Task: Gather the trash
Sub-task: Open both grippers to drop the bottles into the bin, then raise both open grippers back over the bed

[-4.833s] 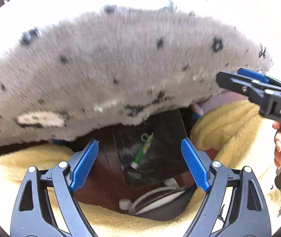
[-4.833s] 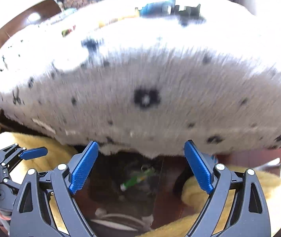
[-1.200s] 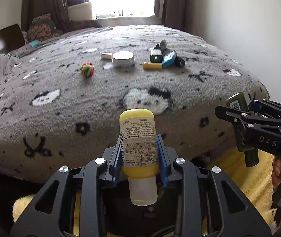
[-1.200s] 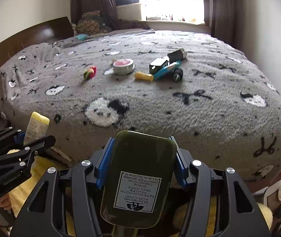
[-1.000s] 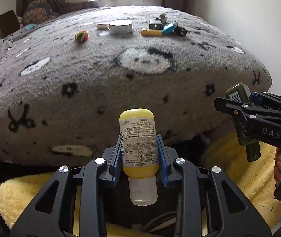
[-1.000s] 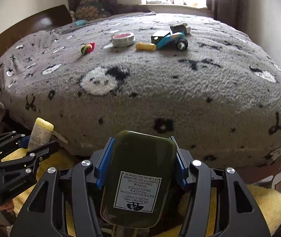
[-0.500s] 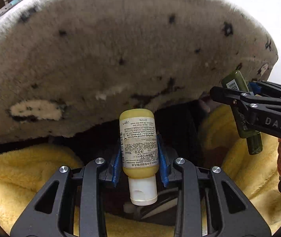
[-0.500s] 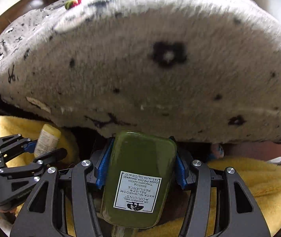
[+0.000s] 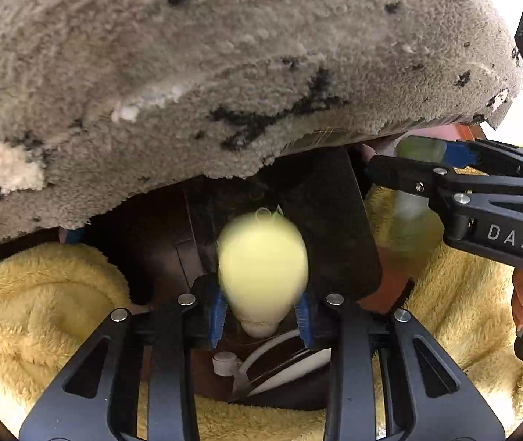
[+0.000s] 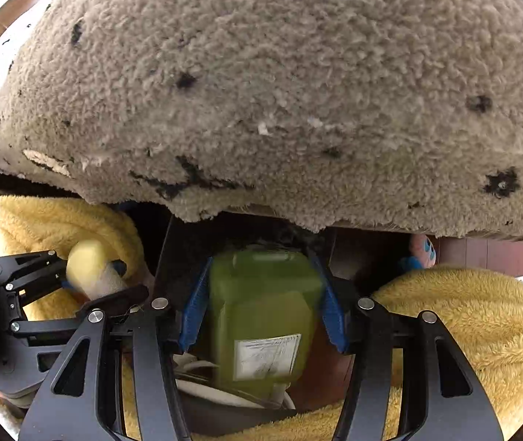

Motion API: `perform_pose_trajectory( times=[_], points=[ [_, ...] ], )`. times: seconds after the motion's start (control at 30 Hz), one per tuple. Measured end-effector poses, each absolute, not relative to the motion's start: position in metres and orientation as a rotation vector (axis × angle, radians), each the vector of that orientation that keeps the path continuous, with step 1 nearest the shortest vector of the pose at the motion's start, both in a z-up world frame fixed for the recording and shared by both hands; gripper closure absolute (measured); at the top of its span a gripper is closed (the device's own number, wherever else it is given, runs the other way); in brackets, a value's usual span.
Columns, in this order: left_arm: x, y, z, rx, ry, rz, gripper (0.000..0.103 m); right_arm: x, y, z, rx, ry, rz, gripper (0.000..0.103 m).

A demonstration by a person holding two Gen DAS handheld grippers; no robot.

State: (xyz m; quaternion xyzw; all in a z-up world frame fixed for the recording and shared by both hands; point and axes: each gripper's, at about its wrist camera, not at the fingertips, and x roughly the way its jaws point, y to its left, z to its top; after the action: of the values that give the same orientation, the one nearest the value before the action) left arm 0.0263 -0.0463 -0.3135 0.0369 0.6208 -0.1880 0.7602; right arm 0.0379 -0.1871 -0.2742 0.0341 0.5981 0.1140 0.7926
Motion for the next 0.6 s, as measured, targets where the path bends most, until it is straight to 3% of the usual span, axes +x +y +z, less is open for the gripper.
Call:
perform_pose_trajectory(
  times=[0.1, 0.17, 0.3, 0.5, 0.6],
  points=[
    [0.029, -0.049, -0.315, 0.076, 1.361, -0.416, 0.072, 0.040, -0.187, -0.274, 0.068, 1.290, 0.235, 0.047],
    [0.031, -0.050, -0.317, 0.085, 1.360, -0.407, 0.062, 0.043, -0.190, -0.272, 0.070, 1.291, 0.219, 0.040],
    [0.028, -0.045, -0.307, 0.087, 1.338, -0.393, 0.056, 0.045, -0.199, -0.263, 0.077, 1.269, 0.199, 0.038],
    [0.025, -0.037, -0.271, 0.084, 1.238, -0.361, 0.033, 0.042, -0.207, -0.233, 0.057, 1.174, 0.153, 0.015],
    [0.025, -0.031, -0.243, 0.089, 1.161, -0.340, 0.026, 0.039, -0.211, -0.212, 0.048, 1.116, 0.137, 0.010]
  ],
)
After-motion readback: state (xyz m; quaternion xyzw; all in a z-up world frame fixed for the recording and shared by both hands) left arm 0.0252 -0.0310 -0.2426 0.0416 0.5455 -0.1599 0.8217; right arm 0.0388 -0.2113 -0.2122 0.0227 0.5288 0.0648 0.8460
